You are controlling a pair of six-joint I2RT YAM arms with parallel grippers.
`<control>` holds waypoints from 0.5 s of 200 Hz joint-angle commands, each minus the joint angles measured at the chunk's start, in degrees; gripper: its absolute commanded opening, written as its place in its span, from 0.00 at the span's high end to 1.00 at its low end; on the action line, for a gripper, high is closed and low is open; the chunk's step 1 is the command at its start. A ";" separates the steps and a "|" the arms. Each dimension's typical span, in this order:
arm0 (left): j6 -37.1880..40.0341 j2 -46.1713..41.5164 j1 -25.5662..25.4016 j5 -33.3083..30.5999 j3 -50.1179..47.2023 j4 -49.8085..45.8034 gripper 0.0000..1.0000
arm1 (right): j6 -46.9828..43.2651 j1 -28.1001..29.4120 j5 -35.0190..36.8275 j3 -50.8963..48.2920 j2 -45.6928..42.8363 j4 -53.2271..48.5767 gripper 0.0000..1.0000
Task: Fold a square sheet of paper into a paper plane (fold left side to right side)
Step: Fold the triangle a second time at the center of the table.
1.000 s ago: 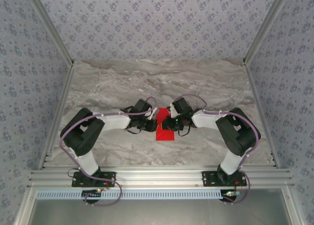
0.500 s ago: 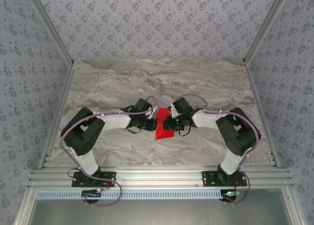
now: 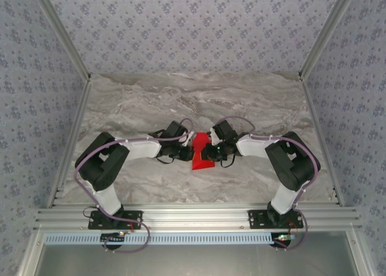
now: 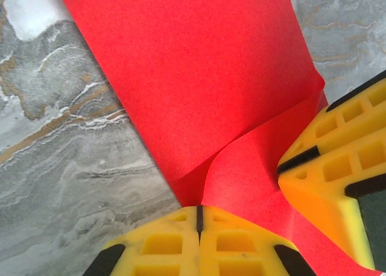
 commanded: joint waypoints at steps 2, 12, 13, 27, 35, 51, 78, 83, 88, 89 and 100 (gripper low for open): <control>1.19 0.66 -0.88 1.36 0.50 0.25 1.00 | -1.33 -0.49 0.14 -0.69 -3.21 -1.16 0.86; 1.12 0.49 -0.95 1.27 0.46 0.17 1.00 | -1.42 -0.69 0.30 -1.04 -4.24 -1.03 0.86; 1.11 0.48 -1.01 1.27 0.48 0.19 1.00 | -1.47 -0.70 0.31 -1.05 -4.35 -1.04 0.86; 1.15 0.31 -1.06 1.10 0.50 0.04 1.00 | -1.62 -0.96 0.48 -1.47 -5.55 -0.89 0.85; 1.19 0.15 -1.03 1.10 0.50 0.04 1.00 | -1.74 -0.98 0.70 -1.63 -6.10 -1.03 0.84; 1.19 0.04 -1.13 0.96 0.49 0.04 1.00 | -2.13 -1.15 0.89 -1.76 -6.46 -1.96 0.84; 1.17 0.45 -1.44 1.01 0.59 0.11 1.00 | -1.26 -1.06 -0.24 -2.00 -5.72 -1.02 0.84; 1.13 0.60 -1.48 0.87 0.58 0.08 1.00 | -1.08 -1.04 -0.43 -1.97 -5.52 -0.72 0.84; 1.11 0.72 -1.58 0.92 0.56 0.12 1.00 | -0.71 -1.01 -0.62 -1.86 -5.02 -0.22 0.84; 1.11 0.73 -1.54 0.92 0.57 0.12 1.00 | -0.71 -1.01 -0.62 -1.86 -5.02 -0.22 0.84; 1.08 0.91 -1.66 0.84 0.59 0.14 1.00 | -0.46 -0.88 -0.90 -1.28 -3.94 0.21 0.84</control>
